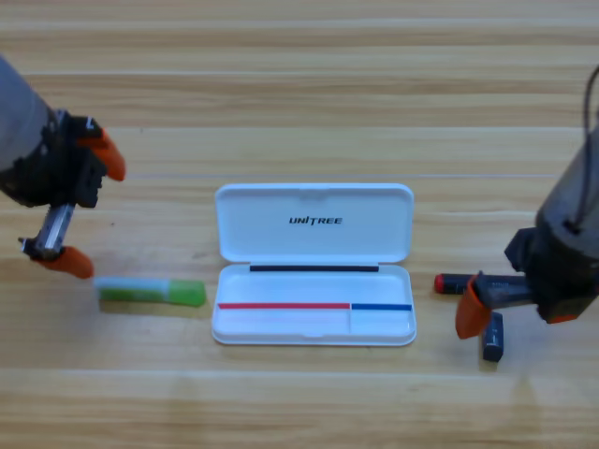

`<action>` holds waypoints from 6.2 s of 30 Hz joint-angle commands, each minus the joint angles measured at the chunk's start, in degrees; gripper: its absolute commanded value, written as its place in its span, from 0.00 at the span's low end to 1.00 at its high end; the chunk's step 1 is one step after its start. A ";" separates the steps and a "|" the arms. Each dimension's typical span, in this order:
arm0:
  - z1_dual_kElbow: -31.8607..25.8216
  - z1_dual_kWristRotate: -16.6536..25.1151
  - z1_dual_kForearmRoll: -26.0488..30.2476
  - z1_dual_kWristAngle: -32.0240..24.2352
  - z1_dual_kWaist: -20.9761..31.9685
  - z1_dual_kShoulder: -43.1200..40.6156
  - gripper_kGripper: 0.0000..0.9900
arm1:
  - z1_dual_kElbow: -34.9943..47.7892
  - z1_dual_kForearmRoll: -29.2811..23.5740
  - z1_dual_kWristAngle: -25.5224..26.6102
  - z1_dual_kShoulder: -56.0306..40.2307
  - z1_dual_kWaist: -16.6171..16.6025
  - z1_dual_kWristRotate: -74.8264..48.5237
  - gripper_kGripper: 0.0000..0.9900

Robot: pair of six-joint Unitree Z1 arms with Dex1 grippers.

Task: Clean up eraser and pencils

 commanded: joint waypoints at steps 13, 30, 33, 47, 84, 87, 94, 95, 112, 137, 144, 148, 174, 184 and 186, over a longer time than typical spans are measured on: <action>-12.61 -2.19 9.36 -6.21 6.51 20.88 0.97 | 2.11 -4.90 -2.18 12.47 -3.26 7.04 0.82; -6.89 -2.54 1.62 -7.80 8.71 23.78 0.97 | -4.84 7.22 3.36 4.91 -3.96 -17.66 0.00; -5.22 -2.54 -0.05 -7.62 9.14 23.60 0.97 | -9.14 13.29 0.99 1.40 -1.59 -34.71 0.00; 0.31 -3.95 -7.08 -7.62 9.23 23.34 0.94 | -27.60 19.97 0.99 14.58 4.74 -62.30 0.00; -8.04 -5.27 4.61 -2.43 8.62 15.08 0.00 | -34.98 18.91 3.36 26.62 5.88 -67.84 0.49; -8.04 -5.53 4.70 -2.43 8.53 15.08 0.00 | -34.90 19.00 3.18 24.95 5.88 -67.84 0.80; -9.97 -7.02 6.63 -2.17 6.68 14.55 0.00 | -25.84 19.44 3.80 7.99 4.91 -67.67 0.94; -10.85 -7.55 7.42 -2.17 5.80 14.46 0.00 | -24.00 19.44 4.41 5.09 4.30 -67.23 0.94; -25.44 -18.71 16.65 -4.89 -10.10 23.86 0.00 | -10.73 6.26 -5.69 13.96 -10.20 -80.85 0.96; -29.48 -21.61 14.63 -8.06 -12.48 35.38 0.00 | -14.77 5.82 -0.95 21.00 -10.38 -90.17 0.33; -30.18 -22.23 14.63 -8.32 -12.74 36.35 0.00 | -14.68 5.99 -2.00 20.82 -10.38 -90.17 0.00; -30.18 -22.58 14.63 -8.32 -12.74 36.43 0.00 | -14.59 7.93 -3.14 17.74 -10.29 -89.46 0.00; -29.04 -23.11 17.00 -7.27 -12.65 32.30 1.00 | -15.47 15.75 0.11 6.14 -6.25 -85.51 0.00; -21.48 -15.64 20.70 -6.48 -1.14 13.76 1.00 | -27.25 19.00 0.28 13.70 3.15 -79.88 0.00; -19.46 -13.70 20.70 -6.65 1.85 10.94 1.00 | -31.03 19.88 0.28 16.51 4.56 -79.09 0.00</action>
